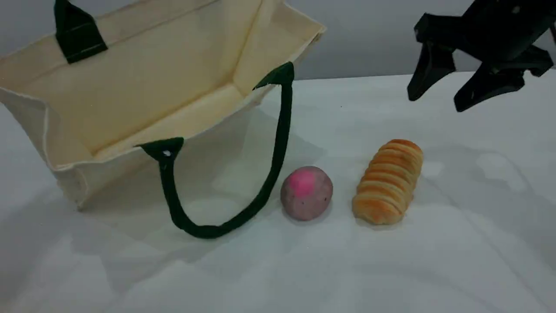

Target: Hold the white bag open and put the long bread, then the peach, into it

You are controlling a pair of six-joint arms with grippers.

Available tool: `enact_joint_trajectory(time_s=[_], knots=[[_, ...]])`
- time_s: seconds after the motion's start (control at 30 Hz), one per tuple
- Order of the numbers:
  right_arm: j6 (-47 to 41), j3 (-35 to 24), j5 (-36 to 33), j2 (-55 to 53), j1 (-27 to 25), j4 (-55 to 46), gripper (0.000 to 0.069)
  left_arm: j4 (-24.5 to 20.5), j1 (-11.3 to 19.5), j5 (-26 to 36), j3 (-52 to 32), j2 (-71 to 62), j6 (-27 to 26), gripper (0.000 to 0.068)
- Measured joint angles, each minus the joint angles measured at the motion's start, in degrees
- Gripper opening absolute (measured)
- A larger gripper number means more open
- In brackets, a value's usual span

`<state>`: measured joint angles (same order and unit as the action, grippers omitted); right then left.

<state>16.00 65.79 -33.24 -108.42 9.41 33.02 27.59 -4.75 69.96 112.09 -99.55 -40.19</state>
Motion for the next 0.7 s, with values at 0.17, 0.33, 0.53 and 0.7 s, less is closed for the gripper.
enact_joint_trajectory(time_s=[0.17,0.33,0.53,0.7], knots=[[0.0,0.46,-1.15,-3.52,1.2,0.44,0.0507,0.0,0.0,0.0,0.0,0.0,0.0,0.0087],[0.0,0.46,-0.54,-6.42,2.91,1.68,0.0508,0.0,0.0,0.0,0.0,0.0,0.0,0.0087],[-0.55,0.88,0.71,-7.7,4.36,1.86,0.0508,0.0,0.0,0.0,0.0,0.0,0.0,0.0087],[-0.7,1.95,0.85,-10.65,4.86,4.0,0.0508,0.0,0.0,0.0,0.0,0.0,0.11,0.0087]])
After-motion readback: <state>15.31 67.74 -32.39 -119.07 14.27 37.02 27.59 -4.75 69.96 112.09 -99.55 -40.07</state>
